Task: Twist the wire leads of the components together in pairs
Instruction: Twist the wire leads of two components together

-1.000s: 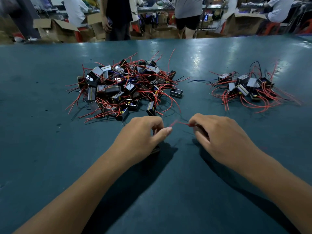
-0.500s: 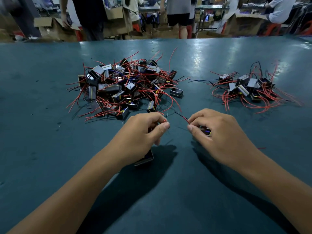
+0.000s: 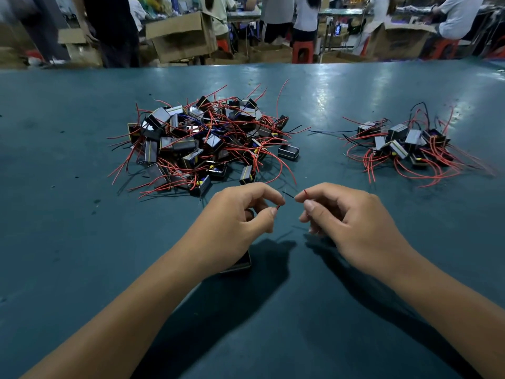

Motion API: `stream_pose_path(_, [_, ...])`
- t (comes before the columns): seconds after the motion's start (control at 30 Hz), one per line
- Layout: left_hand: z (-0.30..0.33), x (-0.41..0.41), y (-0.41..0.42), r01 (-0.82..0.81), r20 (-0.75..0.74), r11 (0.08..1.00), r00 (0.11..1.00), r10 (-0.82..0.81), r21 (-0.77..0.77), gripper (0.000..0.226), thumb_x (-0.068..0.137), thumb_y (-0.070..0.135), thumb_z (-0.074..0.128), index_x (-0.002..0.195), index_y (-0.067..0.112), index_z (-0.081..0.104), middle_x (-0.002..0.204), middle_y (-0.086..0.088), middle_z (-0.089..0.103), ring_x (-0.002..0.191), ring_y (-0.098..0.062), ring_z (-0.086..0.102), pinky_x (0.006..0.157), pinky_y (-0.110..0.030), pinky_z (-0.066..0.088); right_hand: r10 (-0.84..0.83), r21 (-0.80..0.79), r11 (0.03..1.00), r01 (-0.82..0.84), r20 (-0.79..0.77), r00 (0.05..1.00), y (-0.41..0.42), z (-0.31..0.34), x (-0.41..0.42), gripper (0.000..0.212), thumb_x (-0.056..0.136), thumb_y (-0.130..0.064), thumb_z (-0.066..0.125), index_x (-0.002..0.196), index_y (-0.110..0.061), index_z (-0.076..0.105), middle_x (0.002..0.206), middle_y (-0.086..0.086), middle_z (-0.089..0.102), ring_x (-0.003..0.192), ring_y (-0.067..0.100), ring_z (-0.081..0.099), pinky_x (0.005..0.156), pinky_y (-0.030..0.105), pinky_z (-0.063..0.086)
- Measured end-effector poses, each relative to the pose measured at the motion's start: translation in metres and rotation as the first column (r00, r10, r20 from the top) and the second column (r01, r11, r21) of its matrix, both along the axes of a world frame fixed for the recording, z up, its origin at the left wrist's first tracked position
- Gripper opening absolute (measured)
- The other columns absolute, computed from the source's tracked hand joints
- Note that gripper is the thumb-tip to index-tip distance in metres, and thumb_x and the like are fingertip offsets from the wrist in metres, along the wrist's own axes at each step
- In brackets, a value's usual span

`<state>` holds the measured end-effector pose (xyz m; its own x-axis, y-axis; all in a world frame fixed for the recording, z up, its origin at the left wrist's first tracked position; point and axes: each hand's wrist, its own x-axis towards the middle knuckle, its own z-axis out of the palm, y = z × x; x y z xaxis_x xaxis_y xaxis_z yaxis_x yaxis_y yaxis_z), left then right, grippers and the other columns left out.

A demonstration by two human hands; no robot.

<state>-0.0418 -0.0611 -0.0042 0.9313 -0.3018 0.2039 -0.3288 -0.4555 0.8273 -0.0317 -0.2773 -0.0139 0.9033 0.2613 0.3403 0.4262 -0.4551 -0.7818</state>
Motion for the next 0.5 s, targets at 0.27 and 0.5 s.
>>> stream_pose_path(0.27, [0.0013,-0.0023,-0.0013,-0.014,0.017,1.000,1.000,0.015,-0.011,0.014,0.098,0.020,0.058,0.094,0.031,0.064,0.074,0.003,0.068,0.045,-0.013,0.039,0.044,-0.027,0.035,0.024,0.106,0.994,-0.015,-0.093,0.995,0.0020,0.0016,-0.0024,0.014,0.096,-0.015,0.062,0.093,-0.028,0.066,0.076,-0.002,0.073,0.065,0.013,0.071,0.067,0.026,0.059])
stream_pose_path(0.5, [-0.0042,-0.0003,-0.0028,0.031,0.052,0.999,0.998,-0.030,-0.013,0.005,0.095,0.031,0.060,0.092,0.032,0.064,0.076,0.008,0.069,0.046,-0.013,0.043,0.045,-0.026,0.042,0.035,0.145,0.989,-0.018,-0.117,0.993,0.0068,0.0028,-0.0037,0.013,0.094,-0.011,0.063,0.094,-0.023,0.070,0.074,-0.001,0.073,0.057,0.012,0.065,0.056,0.016,0.047])
